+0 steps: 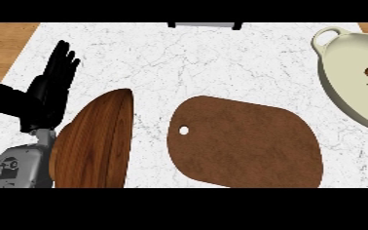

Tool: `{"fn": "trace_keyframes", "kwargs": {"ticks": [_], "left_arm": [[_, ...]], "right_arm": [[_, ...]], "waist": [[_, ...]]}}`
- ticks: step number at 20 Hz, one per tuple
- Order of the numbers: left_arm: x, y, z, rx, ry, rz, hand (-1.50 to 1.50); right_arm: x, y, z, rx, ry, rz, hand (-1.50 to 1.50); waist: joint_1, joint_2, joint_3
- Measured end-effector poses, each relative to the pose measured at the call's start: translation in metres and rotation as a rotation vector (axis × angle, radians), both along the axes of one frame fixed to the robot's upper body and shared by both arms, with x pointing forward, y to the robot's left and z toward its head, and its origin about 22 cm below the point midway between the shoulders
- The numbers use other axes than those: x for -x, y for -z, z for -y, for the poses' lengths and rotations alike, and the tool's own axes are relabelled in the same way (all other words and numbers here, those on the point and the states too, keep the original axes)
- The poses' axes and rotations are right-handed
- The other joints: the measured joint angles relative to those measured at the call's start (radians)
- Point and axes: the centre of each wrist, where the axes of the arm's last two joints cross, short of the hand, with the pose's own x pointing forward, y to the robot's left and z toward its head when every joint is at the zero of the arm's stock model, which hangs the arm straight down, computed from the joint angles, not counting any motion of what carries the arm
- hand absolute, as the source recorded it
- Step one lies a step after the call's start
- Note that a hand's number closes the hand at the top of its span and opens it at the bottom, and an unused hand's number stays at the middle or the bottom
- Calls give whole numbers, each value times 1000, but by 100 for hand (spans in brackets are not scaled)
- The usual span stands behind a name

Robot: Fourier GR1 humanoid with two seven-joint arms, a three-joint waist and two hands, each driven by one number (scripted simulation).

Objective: Pick the croissant from the cutting board and place it in the pot

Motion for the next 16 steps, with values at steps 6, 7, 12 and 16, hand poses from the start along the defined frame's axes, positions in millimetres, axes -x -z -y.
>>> {"fn": "trace_keyframes", "kwargs": {"ticks": [6,7,12,16], "left_arm": [[-1,-1,6,6,15,6,0],[0,1,5,11,17,4,0],[-2,-3,2,1,11,8,0],[1,-3,-1,1,6,7,0]], "right_arm": [[-13,19,-2,-110,-45,-162,-150],[-16,23,-6,-135,-62,-182,-150],[-21,29,-7,-345,-176,-189,-150],[-17,28,1,-520,-191,-144,-150]], "waist": [[8,4,1],[10,4,1],[5,5,2],[4,5,3]]}}
